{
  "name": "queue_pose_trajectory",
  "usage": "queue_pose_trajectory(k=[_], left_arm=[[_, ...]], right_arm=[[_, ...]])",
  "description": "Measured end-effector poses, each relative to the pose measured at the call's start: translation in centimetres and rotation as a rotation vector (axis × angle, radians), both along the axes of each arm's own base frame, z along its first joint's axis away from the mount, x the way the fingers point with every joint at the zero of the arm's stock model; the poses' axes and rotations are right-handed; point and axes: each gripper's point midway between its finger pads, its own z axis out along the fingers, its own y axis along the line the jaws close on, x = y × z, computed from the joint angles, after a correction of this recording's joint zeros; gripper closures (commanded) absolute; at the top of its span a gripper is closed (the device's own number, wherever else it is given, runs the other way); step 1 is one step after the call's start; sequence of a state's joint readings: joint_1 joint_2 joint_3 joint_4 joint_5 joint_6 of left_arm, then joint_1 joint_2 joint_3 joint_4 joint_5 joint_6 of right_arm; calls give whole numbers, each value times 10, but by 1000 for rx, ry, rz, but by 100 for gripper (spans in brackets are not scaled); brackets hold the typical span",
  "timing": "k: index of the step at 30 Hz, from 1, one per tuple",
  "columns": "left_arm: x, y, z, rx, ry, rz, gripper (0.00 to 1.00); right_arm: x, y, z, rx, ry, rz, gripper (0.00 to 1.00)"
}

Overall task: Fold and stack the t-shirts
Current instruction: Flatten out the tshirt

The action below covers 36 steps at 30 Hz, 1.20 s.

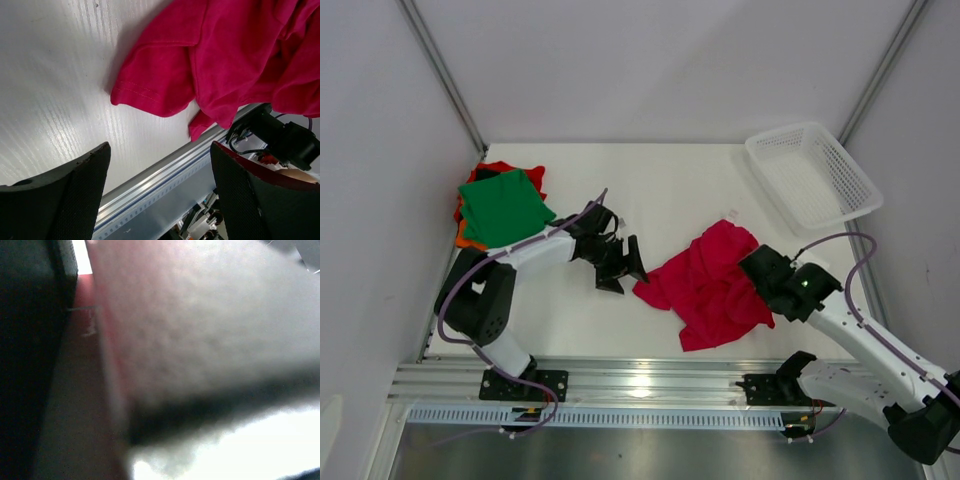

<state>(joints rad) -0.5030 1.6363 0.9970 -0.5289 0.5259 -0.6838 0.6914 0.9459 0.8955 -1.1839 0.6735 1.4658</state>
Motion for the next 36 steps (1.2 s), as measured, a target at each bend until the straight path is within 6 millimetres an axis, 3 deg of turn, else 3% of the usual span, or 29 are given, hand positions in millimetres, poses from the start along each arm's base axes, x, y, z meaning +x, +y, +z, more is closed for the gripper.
queue_pose_trajectory(k=[6,12,17,22,36], left_arm=[[2,-2,1,2,-4,12,18],[16,-2,1,30,-39,29,17],[37,-14,-12,38,-26,27,17],[44,-19,-22,42,-4,25,17],[60,-28,-14,37,-12,26,21]], right_arm=[[-2,-2,4,18,-21,0,100],[-8,-6,10,34,-40,-6,100],[-13,-13,17,52,-72,-20,100],[-17,-18,19,50,-74,-31,100],[-26,-27,22,58,-83,-60,100]])
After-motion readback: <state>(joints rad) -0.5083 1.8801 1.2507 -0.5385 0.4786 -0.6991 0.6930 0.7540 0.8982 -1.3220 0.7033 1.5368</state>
